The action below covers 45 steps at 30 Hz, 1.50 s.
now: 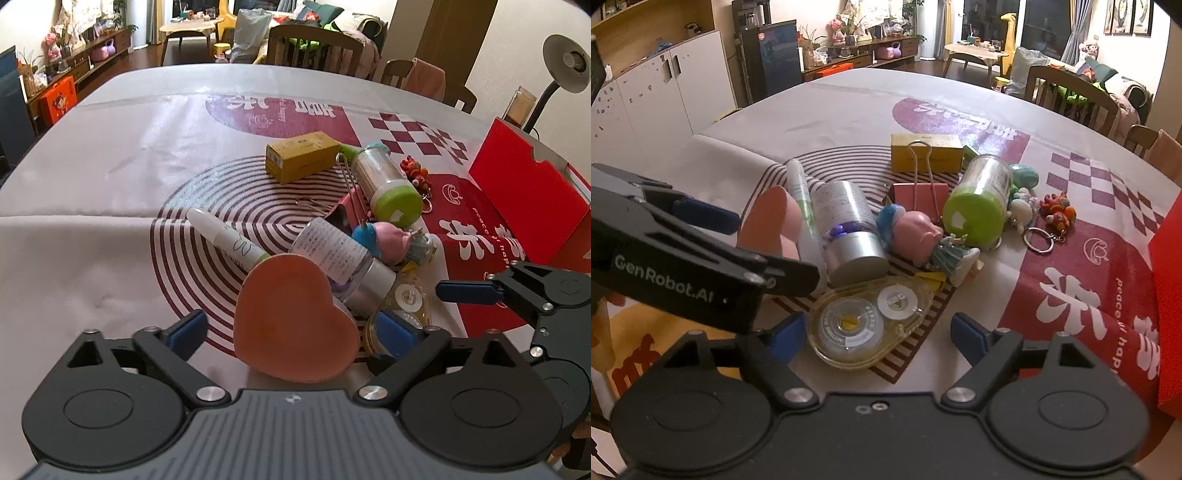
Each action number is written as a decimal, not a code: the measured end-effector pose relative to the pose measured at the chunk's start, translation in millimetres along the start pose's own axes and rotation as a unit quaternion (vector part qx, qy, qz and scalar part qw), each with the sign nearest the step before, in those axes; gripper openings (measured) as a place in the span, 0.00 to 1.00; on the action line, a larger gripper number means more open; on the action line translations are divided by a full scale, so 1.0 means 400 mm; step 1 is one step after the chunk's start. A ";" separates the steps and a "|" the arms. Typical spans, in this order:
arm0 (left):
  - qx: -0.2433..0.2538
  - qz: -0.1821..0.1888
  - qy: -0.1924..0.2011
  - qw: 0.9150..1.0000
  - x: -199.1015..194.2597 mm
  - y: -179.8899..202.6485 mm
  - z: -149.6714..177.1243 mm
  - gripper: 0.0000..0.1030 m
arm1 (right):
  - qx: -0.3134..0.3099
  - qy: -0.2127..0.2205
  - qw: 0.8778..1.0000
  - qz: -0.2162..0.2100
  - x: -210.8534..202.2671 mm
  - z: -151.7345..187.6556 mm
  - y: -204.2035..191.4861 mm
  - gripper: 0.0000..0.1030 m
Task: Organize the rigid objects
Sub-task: 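Grasp the pink heart dish with the left tool while the right tool grasps the tape roller, then carry the heart dish and tape roller with both tools into the red box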
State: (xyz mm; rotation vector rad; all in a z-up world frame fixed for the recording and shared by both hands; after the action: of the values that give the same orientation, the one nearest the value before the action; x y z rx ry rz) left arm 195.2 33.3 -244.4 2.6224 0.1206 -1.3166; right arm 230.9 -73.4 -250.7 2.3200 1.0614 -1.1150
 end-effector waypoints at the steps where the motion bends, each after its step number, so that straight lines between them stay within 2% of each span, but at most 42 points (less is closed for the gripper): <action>1: -0.001 0.001 -0.003 1.000 0.003 0.000 0.001 0.91 | -0.001 -0.001 1.000 0.000 0.003 0.001 0.000 0.82; 10: -0.003 0.000 -0.014 1.000 0.011 -0.009 0.012 0.69 | -0.005 0.011 1.000 0.003 0.008 -0.008 -0.005 0.74; 13: -0.004 0.000 -0.011 1.000 0.009 -0.012 0.012 0.69 | -0.003 0.015 1.000 0.004 0.005 -0.009 -0.008 0.69; 19: -0.008 -0.003 -0.004 1.000 -0.001 -0.023 0.014 0.69 | -0.004 0.022 1.000 0.015 0.001 -0.007 -0.013 0.68; 25: 0.000 -0.015 -0.003 1.000 -0.010 -0.035 0.021 0.69 | 0.000 0.033 0.999 0.032 -0.023 -0.005 -0.020 0.67; 45: 0.002 -0.010 0.019 1.000 -0.097 -0.063 0.039 0.69 | 0.037 0.059 0.995 0.066 -0.143 -0.009 -0.023 0.67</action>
State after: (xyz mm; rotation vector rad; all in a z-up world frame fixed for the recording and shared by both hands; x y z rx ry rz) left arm 155.7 55.2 -225.9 2.6577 0.1496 -1.2741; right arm 202.6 -92.5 -203.8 2.5020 0.9062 -0.9937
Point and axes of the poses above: each gripper's, at about its wrist camera, not at the fingertips, and x roughly the way its jaws point, y to its right, z to its underside, the point moved 10 cm from there along x, roughly the way its jaws point, and after that the axes turned 1 degree about x, right-handed, at the moved point
